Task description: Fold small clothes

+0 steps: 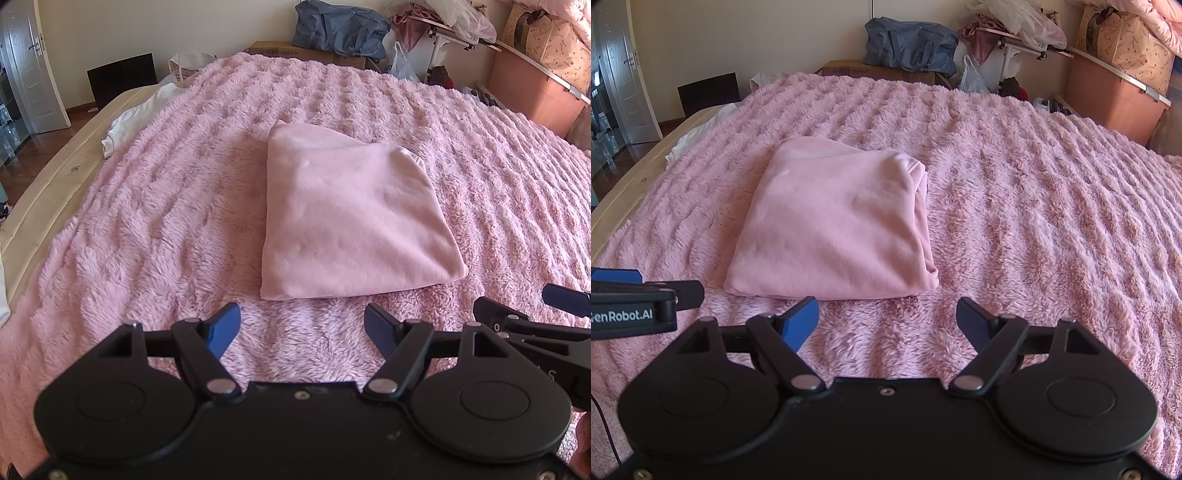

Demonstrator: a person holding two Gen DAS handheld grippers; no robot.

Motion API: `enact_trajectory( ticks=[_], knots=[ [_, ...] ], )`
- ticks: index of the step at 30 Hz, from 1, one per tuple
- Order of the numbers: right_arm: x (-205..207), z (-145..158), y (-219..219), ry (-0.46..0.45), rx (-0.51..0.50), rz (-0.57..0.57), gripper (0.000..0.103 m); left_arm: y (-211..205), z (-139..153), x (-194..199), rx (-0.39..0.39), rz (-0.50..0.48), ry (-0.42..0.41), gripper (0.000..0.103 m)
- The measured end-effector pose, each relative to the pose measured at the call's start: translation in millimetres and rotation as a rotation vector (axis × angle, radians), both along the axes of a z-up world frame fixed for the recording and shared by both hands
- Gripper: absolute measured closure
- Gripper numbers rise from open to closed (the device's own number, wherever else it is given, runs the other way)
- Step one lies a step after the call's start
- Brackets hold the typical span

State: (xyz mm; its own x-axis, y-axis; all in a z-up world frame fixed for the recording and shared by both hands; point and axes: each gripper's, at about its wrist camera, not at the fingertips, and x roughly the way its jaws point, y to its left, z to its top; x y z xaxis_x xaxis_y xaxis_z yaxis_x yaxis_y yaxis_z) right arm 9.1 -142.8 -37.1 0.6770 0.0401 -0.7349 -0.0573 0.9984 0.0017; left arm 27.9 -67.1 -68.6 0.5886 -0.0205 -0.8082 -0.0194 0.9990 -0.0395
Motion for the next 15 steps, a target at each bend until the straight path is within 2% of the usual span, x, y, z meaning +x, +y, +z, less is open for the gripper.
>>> enact_trajectory(
  ticks=[15],
  knots=[
    [0.6, 1.6, 0.7, 0.005, 0.006, -0.005, 0.02, -2.3, -1.5, -0.2, 0.007, -0.002, 0.006, 0.025]
  ],
)
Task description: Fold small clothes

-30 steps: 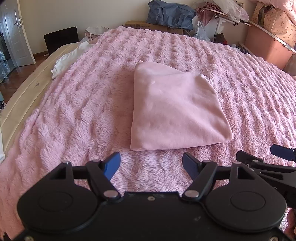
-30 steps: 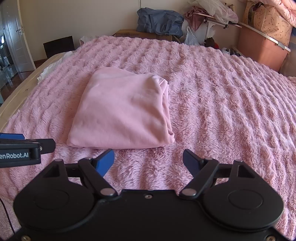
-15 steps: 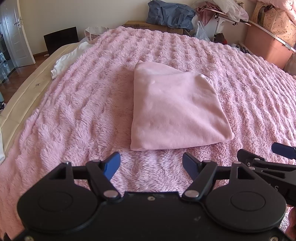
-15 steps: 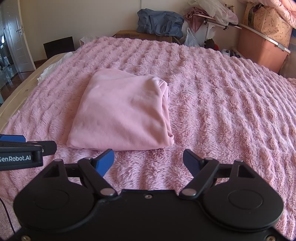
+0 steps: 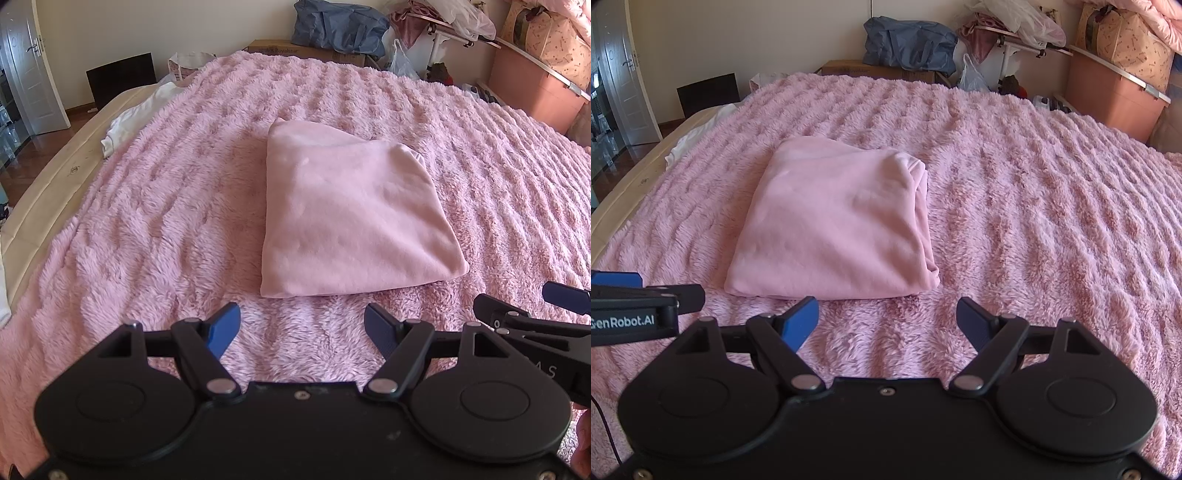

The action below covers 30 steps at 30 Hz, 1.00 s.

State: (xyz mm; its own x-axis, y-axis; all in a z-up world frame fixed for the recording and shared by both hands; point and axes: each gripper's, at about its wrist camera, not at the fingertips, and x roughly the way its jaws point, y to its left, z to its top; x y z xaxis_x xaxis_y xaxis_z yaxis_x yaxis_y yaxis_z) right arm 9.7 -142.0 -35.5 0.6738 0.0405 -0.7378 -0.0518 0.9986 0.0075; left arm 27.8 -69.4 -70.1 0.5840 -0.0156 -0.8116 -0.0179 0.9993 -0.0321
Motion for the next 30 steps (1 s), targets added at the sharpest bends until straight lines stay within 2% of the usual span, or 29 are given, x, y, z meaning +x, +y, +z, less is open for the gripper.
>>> enact_trajectory(
  ticks=[30],
  knots=[
    [0.4, -3.0, -1.0, 0.005, 0.0, -0.004, 0.02, 1.9, -1.6, 0.0, -0.005, -0.007, 0.0, 0.025]
  ],
)
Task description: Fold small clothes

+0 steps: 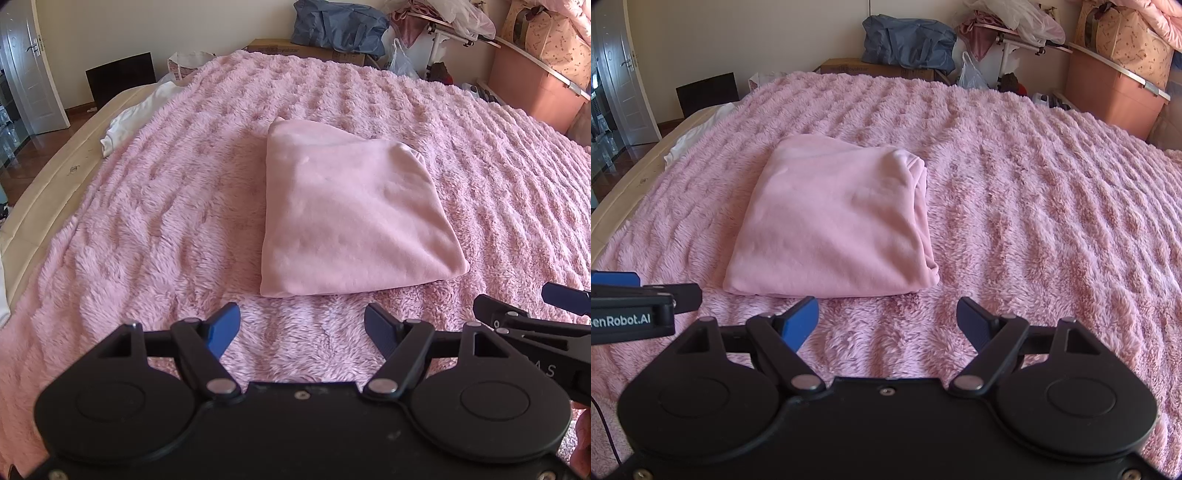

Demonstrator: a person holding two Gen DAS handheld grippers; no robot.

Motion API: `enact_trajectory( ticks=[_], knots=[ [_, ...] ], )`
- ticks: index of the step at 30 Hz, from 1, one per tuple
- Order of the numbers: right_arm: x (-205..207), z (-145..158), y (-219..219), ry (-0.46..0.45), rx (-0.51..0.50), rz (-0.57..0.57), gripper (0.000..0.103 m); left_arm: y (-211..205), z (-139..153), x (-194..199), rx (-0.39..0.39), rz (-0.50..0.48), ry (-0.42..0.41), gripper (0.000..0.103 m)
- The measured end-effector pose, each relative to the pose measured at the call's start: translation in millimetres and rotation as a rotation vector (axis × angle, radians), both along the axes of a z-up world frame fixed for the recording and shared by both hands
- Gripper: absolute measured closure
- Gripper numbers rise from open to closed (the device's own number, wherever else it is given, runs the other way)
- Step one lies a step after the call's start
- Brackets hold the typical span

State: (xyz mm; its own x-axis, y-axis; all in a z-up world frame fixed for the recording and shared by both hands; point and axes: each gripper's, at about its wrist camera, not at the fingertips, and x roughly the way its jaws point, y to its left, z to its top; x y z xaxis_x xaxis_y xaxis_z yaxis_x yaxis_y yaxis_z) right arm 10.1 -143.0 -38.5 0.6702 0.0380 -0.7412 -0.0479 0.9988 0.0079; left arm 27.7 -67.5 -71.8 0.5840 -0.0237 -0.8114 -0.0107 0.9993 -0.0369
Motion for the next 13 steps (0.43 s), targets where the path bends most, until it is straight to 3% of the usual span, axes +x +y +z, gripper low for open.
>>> enact_trajectory(
  ticks=[13],
  knots=[
    [2.2, -6.0, -1.9, 0.009, 0.005, -0.003, 0.02, -3.1, -3.1, 0.3, 0.016, -0.023, -0.027, 0.025]
  ],
)
